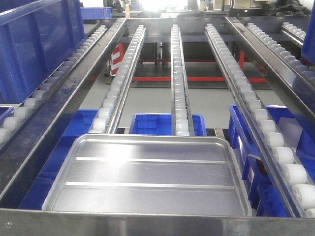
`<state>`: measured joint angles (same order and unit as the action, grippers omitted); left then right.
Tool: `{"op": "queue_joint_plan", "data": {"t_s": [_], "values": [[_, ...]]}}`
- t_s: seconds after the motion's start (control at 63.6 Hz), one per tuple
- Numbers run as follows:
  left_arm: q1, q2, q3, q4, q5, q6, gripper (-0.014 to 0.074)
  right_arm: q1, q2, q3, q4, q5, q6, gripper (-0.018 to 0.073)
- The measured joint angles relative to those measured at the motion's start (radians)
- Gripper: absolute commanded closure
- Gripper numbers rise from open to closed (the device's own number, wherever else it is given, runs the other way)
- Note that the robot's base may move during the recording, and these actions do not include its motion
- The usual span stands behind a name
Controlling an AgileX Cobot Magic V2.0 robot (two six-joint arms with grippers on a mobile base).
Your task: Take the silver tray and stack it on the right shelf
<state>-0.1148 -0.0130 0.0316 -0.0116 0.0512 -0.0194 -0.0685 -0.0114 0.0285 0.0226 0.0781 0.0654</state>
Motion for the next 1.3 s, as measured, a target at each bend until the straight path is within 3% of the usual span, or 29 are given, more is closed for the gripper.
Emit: {"op": "queue_joint_plan", "data": {"t_s": [0.22, 0.361, 0.472, 0.582, 0.77, 1.022, 1.116, 1.226, 1.305], "values": [[0.0, 0.0, 0.0, 0.0, -0.014, 0.0, 0.0689, 0.0, 0.0, 0.0, 0.0, 0.0, 0.0, 0.0506], [0.002, 0.0, 0.0, -0.001, -0.117, 0.0, 0.0689, 0.0, 0.0, 0.0, 0.0, -0.02, 0.0, 0.0506], [0.002, 0.0, 0.0, -0.056, -0.216, 0.0, 0.0689, 0.0, 0.0, 0.0, 0.0, -0.09, 0.0, 0.0506], [0.002, 0.0, -0.029, -0.09, -0.21, 0.0, 0.0689, 0.0, 0.0, 0.0, 0.004, -0.161, 0.0, 0.0506], [0.002, 0.075, -0.274, -0.016, -0.057, 0.0, 0.0689, 0.0, 0.004, -0.115, 0.008, -0.184, 0.0, 0.0506], [0.002, 0.392, -0.653, 0.001, 0.235, 0.0, 0.0689, 0.055, 0.242, -0.399, 0.008, -0.087, 0.008, 0.0481], [0.002, 0.52, -0.744, -0.003, 0.339, 0.0, 0.0688, 0.096, 0.376, -0.478, 0.008, 0.023, 0.01, 0.0391], [0.002, 0.688, -0.82, -0.044, 0.479, 0.003, 0.0683, 0.188, 0.554, -0.57, 0.008, 0.166, 0.01, 0.0199], [-0.015, 0.767, -0.846, -0.072, 0.536, 0.061, 0.0616, 0.262, 0.644, -0.626, 0.008, 0.22, 0.01, 0.0121]]}}
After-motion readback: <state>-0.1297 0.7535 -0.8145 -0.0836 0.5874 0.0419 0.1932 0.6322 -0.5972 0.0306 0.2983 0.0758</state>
